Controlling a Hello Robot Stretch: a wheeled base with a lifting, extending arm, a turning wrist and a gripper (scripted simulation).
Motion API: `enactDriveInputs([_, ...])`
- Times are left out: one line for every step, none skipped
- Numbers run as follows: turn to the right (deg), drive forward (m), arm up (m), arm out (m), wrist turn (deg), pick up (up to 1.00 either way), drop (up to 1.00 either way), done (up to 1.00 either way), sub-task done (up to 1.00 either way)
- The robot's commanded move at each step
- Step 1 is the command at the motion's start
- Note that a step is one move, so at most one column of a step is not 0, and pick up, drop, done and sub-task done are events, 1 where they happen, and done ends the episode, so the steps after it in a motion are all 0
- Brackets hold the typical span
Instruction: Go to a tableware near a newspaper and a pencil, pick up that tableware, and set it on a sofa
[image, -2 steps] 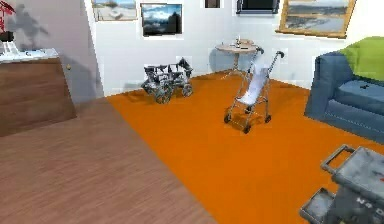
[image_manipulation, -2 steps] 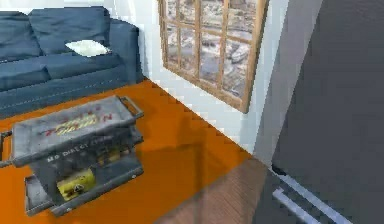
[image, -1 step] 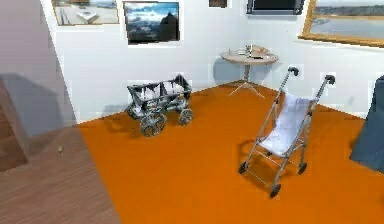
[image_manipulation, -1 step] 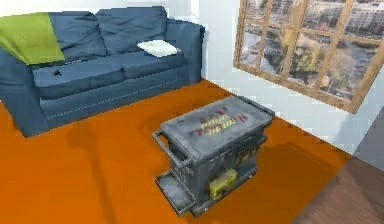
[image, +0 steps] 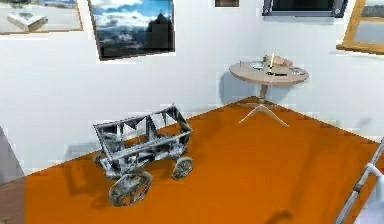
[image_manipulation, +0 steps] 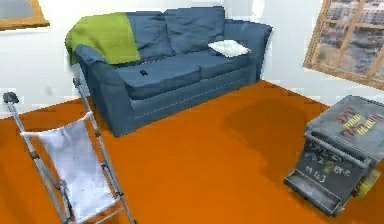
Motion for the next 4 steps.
enactDriveInputs([-9.0,0.00,0.00,0.00,0.0,0.00,0.00,0.00,0.00])
enactDriveInputs([0.0,0.35,0.00,0.00,0.0,0.00,0.00,0.00,0.00])
enactDriveInputs([30.0,0.00,0.00,0.00,0.0,0.00,0.00,0.00,0.00])
enactDriveInputs([0.0,0.35,0.00,0.00,0.0,0.00,0.00,0.00,0.00])
